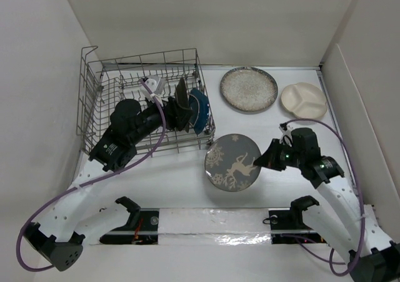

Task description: Load the plates into the dish rack

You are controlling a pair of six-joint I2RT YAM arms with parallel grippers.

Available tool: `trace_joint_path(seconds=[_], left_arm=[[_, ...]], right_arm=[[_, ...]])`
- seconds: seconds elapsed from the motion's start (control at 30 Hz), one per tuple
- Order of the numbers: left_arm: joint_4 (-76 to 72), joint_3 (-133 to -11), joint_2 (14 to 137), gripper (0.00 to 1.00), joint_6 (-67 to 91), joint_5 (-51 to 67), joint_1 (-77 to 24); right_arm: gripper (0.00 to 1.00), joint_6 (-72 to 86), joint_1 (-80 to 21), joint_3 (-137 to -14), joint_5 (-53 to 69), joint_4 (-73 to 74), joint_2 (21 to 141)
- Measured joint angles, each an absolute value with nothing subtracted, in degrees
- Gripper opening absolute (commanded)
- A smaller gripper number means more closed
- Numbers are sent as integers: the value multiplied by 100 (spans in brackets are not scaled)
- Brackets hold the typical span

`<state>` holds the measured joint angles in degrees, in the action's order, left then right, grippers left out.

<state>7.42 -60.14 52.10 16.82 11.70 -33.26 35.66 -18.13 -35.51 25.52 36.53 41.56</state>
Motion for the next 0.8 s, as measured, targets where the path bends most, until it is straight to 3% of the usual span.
trace_joint_path(seconds=[0.2,0.4,0.8], left_arm=[[709,-6206,5428,61,1686,1656,-3288],[735,-6254,5540,63,1682,1874,-3247],[1264,-6318,5647,68,1627,1883,-3214]], right_arm=[[0,3170,-1798,-4698,2705,4407,4007],[0,3131,-1796,-5043,3140,4329,3822],[0,3968,-1800,-4956,3756,1498,5028]])
